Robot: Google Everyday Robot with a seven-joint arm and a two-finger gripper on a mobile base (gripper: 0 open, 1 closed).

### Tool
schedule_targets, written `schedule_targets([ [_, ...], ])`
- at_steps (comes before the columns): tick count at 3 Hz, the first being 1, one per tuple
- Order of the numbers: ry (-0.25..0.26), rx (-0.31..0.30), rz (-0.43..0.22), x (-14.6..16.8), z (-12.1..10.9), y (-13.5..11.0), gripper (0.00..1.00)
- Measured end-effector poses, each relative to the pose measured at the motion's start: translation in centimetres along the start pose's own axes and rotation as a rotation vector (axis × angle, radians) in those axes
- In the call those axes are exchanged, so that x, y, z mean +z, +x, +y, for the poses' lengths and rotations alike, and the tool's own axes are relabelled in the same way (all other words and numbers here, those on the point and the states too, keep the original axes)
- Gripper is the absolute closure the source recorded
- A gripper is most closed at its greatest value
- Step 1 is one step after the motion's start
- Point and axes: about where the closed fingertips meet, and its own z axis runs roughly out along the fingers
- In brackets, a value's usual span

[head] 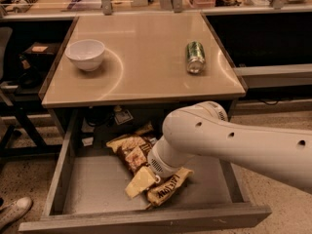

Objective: Pick brown chip bag from top drawer and place on counter

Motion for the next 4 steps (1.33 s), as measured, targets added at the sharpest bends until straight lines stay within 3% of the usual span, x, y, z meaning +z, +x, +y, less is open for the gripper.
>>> schedule_targets([
  [2,0.005,0.061,-0.066,1.7,-2.0,-1.0,0.0],
  [4,-0.026,0.113,-0.078,3.4,-2.3,-1.2,0.0],
])
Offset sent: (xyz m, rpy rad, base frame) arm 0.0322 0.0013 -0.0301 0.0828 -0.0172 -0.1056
